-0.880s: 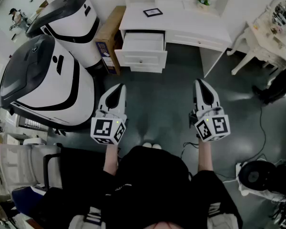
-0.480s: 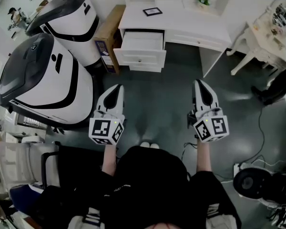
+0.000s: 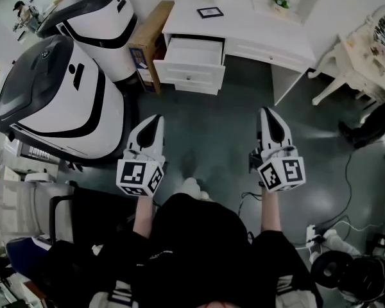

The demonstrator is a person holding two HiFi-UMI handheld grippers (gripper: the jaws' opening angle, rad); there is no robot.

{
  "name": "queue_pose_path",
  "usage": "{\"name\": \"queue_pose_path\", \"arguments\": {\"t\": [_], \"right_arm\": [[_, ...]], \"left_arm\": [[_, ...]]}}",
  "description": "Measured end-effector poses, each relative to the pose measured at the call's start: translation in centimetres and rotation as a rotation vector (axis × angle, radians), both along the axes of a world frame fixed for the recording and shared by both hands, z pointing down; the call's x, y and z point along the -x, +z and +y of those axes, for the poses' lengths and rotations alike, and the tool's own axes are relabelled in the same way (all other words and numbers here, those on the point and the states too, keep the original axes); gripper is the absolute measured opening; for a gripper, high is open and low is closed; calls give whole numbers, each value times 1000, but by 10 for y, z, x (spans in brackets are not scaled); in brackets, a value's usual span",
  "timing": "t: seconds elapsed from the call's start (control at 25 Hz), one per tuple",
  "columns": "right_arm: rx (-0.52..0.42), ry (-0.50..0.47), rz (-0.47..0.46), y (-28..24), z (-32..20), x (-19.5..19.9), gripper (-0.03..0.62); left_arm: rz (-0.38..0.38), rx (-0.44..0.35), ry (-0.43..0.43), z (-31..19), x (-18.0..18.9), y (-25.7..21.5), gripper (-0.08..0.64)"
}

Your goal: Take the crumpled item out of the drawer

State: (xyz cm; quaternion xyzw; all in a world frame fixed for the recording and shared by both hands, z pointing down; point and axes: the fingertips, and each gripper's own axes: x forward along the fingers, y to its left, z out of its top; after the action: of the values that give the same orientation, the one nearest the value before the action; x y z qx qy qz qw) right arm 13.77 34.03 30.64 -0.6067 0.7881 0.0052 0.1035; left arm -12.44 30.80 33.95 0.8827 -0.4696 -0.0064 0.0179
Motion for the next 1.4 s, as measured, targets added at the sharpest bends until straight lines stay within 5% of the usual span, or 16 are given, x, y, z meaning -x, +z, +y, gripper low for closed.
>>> {"name": "queue_pose_path", "arguments": {"t": [0.32,1.04,1.4], "right_arm": [[5,-48,-8,9,-36,4,-8],[95,-50,13,36,-219,19,-8],[134,-51,20,51,-268,26,-8]], "left_arm": [[-13,21,7,-30,-7,11,-2],[22,57,30,-219,-6,22,-2],[26,102,39,-265,-2,40,-2]]}}
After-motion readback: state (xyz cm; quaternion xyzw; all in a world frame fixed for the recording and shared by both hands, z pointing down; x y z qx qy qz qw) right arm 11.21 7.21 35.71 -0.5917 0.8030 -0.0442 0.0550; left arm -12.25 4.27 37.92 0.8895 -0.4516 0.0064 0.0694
